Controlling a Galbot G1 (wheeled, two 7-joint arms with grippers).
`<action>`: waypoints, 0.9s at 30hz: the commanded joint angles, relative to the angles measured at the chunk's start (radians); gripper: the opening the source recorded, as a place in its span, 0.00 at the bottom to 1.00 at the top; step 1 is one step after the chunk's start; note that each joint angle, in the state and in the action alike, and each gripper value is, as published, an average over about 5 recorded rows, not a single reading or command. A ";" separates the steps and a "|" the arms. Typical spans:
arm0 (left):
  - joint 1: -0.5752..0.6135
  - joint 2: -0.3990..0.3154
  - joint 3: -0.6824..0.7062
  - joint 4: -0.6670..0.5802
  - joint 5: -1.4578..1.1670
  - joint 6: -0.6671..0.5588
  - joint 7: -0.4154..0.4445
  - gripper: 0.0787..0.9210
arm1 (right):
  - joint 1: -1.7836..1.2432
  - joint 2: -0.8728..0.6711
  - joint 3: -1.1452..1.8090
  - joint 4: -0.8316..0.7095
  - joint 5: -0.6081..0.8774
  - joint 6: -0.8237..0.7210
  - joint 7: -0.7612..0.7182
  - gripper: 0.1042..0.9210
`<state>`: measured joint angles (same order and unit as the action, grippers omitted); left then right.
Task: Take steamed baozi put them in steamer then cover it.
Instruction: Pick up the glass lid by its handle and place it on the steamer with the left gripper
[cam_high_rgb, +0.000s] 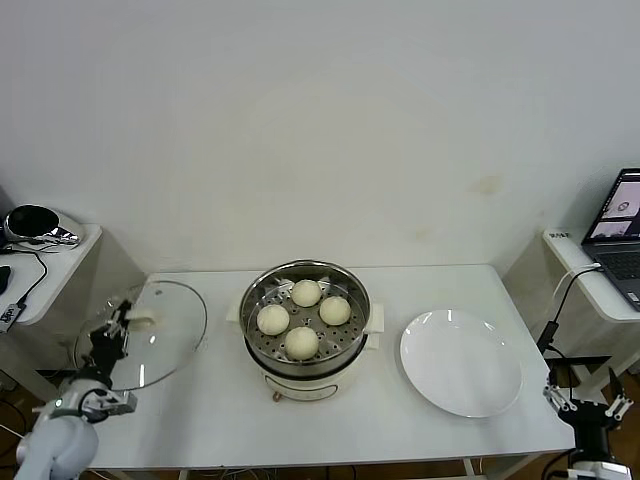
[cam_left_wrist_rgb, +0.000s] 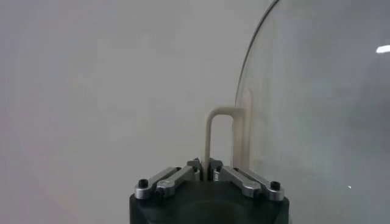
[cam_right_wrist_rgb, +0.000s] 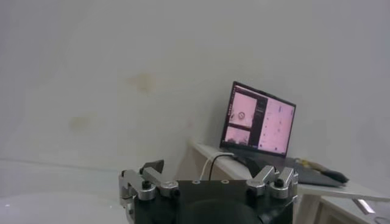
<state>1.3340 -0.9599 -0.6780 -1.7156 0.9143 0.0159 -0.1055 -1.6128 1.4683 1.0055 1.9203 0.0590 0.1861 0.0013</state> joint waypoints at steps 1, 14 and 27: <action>0.002 0.100 0.040 -0.255 -0.080 0.215 0.125 0.08 | -0.001 0.002 -0.018 0.005 -0.010 0.001 -0.001 0.88; -0.283 0.072 0.554 -0.360 -0.049 0.550 0.215 0.08 | 0.017 0.033 -0.064 -0.032 -0.050 0.007 0.001 0.88; -0.439 -0.215 0.739 -0.251 0.271 0.632 0.376 0.08 | 0.043 0.054 -0.115 -0.067 -0.098 0.019 0.011 0.88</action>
<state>1.0237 -0.9910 -0.1414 -1.9973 0.9668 0.5397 0.1594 -1.5759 1.5158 0.9143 1.8694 -0.0173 0.2029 0.0115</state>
